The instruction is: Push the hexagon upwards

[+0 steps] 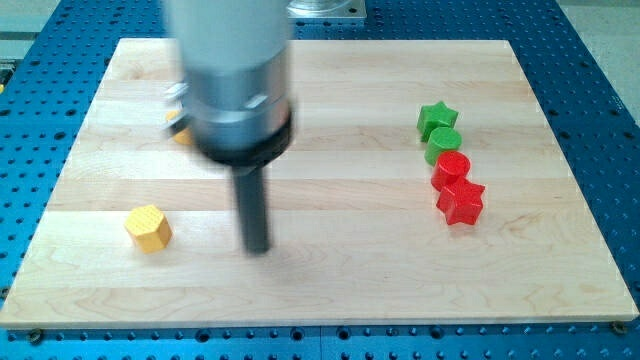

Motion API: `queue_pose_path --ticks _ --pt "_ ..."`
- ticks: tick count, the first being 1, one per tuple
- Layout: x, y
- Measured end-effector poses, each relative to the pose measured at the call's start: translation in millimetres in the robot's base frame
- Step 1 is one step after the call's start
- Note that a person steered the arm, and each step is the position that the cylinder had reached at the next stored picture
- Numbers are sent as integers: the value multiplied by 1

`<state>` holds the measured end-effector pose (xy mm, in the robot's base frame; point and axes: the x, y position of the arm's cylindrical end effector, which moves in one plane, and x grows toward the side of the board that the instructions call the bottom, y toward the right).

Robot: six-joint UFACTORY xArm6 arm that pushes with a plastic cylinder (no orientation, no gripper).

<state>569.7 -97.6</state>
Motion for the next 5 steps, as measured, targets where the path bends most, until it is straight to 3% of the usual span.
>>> queue_pose_path --ticks 1,2,3,5 --pt "14 -86" --pt "8 -93" --pt "-30 -100" --pt "29 -100"
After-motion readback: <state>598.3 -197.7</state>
